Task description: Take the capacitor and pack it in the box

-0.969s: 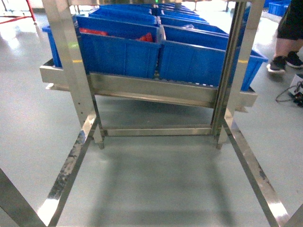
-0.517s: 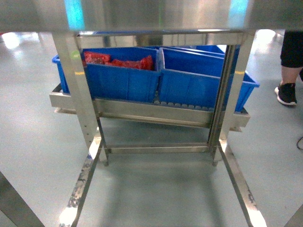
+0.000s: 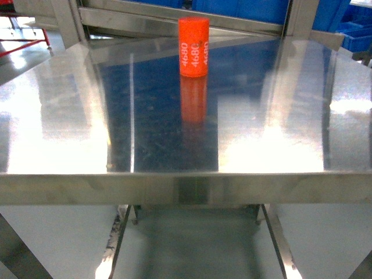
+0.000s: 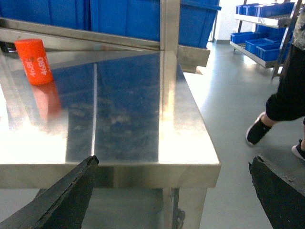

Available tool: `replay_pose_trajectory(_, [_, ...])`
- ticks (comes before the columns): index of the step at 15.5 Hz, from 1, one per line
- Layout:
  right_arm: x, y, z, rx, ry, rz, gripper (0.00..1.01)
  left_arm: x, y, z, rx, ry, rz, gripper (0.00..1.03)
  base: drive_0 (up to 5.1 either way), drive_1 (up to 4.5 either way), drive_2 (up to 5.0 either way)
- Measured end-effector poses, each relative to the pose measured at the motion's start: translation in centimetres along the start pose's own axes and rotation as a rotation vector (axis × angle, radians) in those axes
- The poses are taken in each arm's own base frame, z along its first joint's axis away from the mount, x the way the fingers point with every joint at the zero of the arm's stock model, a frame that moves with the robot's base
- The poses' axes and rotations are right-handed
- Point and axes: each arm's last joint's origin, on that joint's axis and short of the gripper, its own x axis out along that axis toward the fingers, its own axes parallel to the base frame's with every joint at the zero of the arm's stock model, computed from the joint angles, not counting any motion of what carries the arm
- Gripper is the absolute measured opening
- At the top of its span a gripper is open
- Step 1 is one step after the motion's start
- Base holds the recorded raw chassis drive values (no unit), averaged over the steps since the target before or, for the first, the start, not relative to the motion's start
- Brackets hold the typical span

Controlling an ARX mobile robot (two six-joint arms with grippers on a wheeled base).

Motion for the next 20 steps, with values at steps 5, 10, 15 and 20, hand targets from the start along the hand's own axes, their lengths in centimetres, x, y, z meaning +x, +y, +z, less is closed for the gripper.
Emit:
replay_pose_trajectory(5, [0.00, 0.00, 0.00, -0.001, 0.000, 0.001, 0.98, 0.00, 0.01, 0.00, 0.000, 0.000, 0.002, 0.98, 0.0, 0.00, 0.0])
replay_pose_trajectory(10, [0.00, 0.00, 0.08, -0.001, -0.008, 0.000, 0.98, -0.01, 0.00, 0.16, 0.000, -0.012, 0.001, 0.98, 0.0, 0.00, 0.0])
replay_pose_trajectory(15, [0.00, 0.00, 0.00, -0.001, 0.000, 0.001, 0.98, 0.00, 0.00, 0.00, 0.000, 0.000, 0.001, 0.98, 0.0, 0.00, 0.0])
replay_pose_trajectory(20, [0.00, 0.00, 0.00, -0.001, 0.000, 0.001, 0.98, 0.00, 0.00, 0.00, 0.000, 0.000, 0.001, 0.98, 0.0, 0.00, 0.0])
